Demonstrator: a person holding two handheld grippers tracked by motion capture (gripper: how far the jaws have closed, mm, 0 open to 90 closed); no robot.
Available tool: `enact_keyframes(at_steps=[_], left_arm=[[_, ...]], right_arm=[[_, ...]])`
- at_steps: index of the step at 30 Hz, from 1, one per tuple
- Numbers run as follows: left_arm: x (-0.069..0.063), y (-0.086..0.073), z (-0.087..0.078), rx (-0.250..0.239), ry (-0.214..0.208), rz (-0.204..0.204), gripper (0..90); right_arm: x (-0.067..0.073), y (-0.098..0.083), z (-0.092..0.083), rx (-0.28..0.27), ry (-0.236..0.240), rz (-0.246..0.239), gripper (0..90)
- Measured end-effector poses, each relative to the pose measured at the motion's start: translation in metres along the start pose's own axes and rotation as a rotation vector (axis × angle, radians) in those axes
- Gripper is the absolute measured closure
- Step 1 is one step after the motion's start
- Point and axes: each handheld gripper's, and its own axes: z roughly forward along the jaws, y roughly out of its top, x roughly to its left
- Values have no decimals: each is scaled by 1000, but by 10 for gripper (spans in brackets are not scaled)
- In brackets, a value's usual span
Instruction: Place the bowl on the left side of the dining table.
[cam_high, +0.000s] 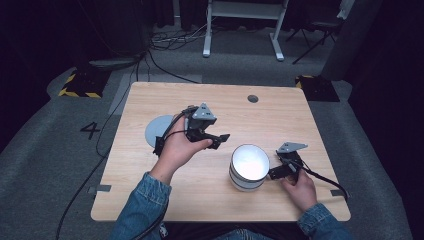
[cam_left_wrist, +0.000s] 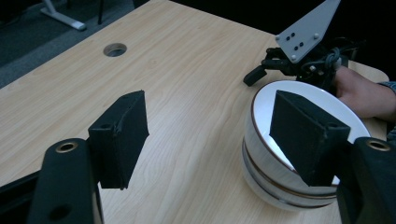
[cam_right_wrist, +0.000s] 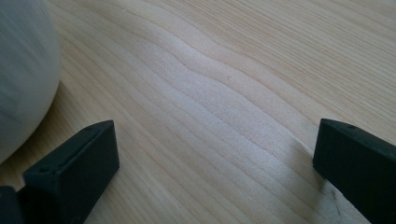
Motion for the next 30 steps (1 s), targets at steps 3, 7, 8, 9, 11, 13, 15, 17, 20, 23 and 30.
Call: enact_keyframes(at_steps=[3, 7, 8, 9, 11, 13, 15, 17, 20, 23, 30], left_arm=[[-3, 6, 6, 17, -11, 30, 278], [-8, 13, 19, 20, -53, 52, 279], [-7, 14, 22, 25, -78, 79, 282], [-8, 15, 26, 21, -91, 93, 287], [-9, 15, 34, 32, -110, 100, 290], [-10, 16, 41, 62, -114, 117, 289], [-10, 15, 48, 68, -125, 114, 289], [-10, 14, 55, 82, -151, 111, 311], [-8, 11, 66, 125, -171, 107, 330], [-8, 8, 77, 163, -189, 90, 370], [-9, -2, 102, 213, -234, 90, 512]], right_arm=[[0, 0, 0, 0, 0, 0, 5], [0, 0, 0, 0, 0, 0, 5], [0, 0, 0, 0, 0, 0, 5], [0, 0, 0, 0, 0, 0, 5], [0, 0, 0, 0, 0, 0, 5], [0, 0, 0, 0, 0, 0, 5], [0, 0, 0, 0, 0, 0, 5], [0, 0, 0, 0, 0, 0, 5], [0, 0, 0, 1, 0, 0, 5], [0, 0, 0, 1, 0, 0, 5], [0, 0, 0, 1, -4, 1, 5]])
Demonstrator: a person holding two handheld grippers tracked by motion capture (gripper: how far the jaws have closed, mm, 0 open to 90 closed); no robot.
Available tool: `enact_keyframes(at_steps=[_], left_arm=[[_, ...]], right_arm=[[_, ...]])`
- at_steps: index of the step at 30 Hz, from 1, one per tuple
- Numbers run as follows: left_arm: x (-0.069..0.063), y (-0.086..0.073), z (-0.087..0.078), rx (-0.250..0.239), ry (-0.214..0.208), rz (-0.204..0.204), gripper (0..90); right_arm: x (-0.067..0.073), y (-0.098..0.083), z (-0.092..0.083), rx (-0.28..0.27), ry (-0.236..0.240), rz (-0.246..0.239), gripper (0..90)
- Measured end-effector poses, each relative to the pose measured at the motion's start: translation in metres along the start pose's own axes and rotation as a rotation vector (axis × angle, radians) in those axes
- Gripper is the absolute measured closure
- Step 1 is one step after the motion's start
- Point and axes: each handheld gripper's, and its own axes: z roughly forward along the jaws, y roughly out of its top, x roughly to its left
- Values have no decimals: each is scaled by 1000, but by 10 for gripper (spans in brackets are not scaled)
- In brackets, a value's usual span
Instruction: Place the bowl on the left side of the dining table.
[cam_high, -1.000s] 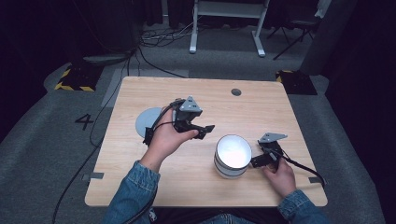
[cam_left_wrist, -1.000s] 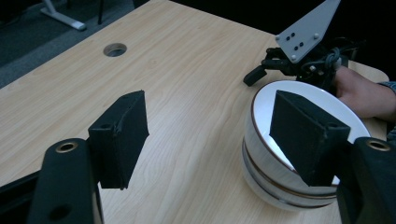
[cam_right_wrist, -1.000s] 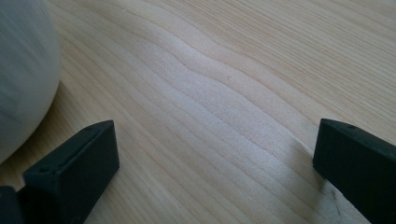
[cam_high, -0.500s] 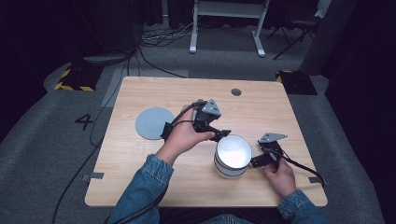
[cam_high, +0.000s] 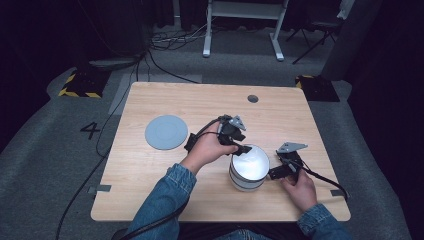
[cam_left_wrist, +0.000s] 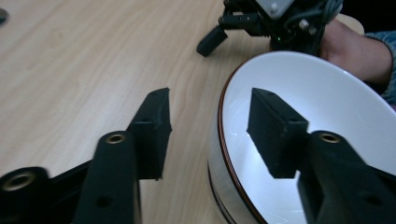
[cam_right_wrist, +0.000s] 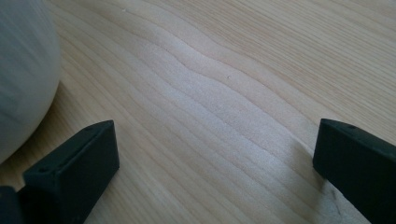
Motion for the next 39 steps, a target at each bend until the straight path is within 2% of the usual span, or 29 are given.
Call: enact_keyframes(at_steps=[2, 4, 7, 9, 10, 11, 16, 18, 19, 24, 30, 31, 32, 34, 39], left_arm=[[0, -2, 7, 28, -24, -2, 544], [0, -3, 10, 55, -31, -5, 609], [1, -3, 10, 66, -58, -37, 693], [0, -4, 11, 81, -33, -62, 764], [0, -3, 11, 89, -13, -41, 784], [-1, -3, 11, 104, -14, -43, 806], [-1, -1, 8, 121, -13, -53, 817], [-2, 1, 5, 105, -2, -53, 820], [-3, 2, 4, 101, 5, -52, 819], [-10, 9, 1, 113, 72, 6, 816], [-11, 14, -16, 79, 109, 3, 816], [-9, 15, -18, 65, 123, 14, 816], [-10, 16, -21, 71, 118, 4, 816], [-10, 17, -25, 53, 111, -3, 816], [-12, 24, -36, 22, 109, 14, 815]], right_arm=[[0, 0, 0, 1, 0, 1, 5], [0, 0, 0, 0, -1, 1, 5], [0, 0, 0, -1, 0, 0, 5], [0, 0, 0, 0, 0, 2, 5], [0, 0, 0, 0, 0, 1, 5], [0, 0, 0, 0, 0, 0, 5], [0, 0, 0, 0, 0, 1, 5], [0, 0, 0, 0, 0, 0, 5], [0, 0, 0, 0, 0, -1, 5], [0, 0, 0, 0, 0, 0, 5], [1, 0, 0, -3, 3, 10, 5], [1, 0, 0, -3, 3, 9, 5], [0, 0, 0, -6, 3, 5, 5], [0, 0, 0, -6, 3, 4, 5], [0, 0, 0, -7, 3, 4, 5]])
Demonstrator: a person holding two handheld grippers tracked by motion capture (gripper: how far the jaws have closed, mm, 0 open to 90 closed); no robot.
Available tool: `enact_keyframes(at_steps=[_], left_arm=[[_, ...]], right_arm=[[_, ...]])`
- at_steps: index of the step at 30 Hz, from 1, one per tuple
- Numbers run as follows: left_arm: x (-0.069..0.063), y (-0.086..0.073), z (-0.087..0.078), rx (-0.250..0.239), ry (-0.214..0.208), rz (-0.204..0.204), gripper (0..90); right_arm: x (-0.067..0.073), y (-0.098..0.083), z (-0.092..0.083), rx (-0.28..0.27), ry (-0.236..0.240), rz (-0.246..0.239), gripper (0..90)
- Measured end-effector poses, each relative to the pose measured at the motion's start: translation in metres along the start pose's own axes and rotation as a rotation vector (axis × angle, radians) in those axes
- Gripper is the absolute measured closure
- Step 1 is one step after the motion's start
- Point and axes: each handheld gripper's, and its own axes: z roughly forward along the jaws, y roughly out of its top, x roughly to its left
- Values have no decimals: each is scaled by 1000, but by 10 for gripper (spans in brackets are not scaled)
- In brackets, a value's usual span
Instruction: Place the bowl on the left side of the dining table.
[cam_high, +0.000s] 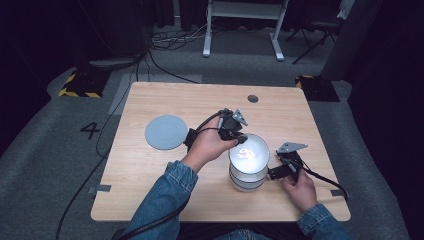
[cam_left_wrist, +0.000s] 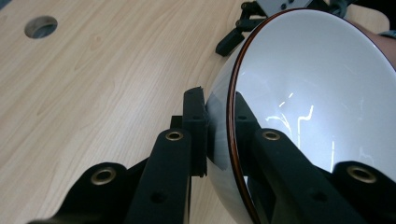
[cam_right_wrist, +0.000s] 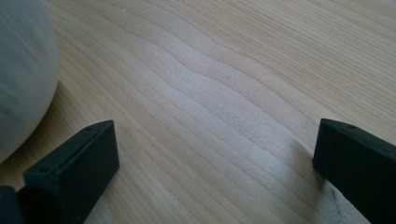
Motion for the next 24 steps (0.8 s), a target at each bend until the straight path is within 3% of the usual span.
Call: enact_keyframes(at_steps=[3, 13, 22, 24], left_arm=[[-2, 5, -5, -11, -4, 9, 815], [-8, 21, -21, -24, 64, 60, 815], [-8, 29, -31, -46, 75, 61, 815], [-6, 31, -33, -50, 75, 77, 815]], right_arm=[[1, 0, 0, -1, -2, 18, 5], [1, 0, 0, -1, -1, 20, 5], [1, 0, 1, -10, -3, 6, 5], [1, 0, 1, -10, -3, 7, 5]])
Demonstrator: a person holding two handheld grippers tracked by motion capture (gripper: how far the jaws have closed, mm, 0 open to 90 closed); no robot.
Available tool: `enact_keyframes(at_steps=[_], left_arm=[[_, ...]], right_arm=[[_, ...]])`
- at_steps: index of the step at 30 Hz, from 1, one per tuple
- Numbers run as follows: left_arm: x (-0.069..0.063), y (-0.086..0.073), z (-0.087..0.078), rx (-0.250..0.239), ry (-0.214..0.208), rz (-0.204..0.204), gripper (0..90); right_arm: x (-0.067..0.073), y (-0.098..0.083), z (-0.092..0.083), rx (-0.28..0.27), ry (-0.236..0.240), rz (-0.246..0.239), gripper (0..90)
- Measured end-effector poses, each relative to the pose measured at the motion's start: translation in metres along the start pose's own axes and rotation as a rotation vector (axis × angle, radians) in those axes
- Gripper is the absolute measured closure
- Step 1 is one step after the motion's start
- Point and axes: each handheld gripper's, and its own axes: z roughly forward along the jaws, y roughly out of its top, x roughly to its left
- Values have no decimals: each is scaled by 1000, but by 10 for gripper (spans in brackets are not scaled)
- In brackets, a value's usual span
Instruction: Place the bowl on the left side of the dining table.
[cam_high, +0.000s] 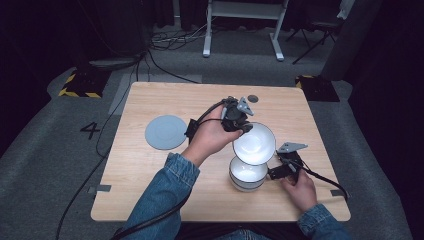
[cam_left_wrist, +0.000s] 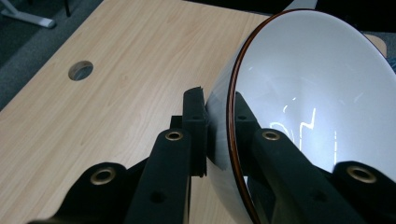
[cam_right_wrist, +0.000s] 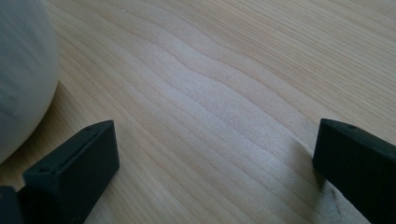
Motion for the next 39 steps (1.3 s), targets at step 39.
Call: enact_keyframes(at_steps=[39], left_arm=[[62, -23, -46, -111, 221, -329, 813]], right_arm=[[0, 0, -1, 10, -4, 0, 5]])
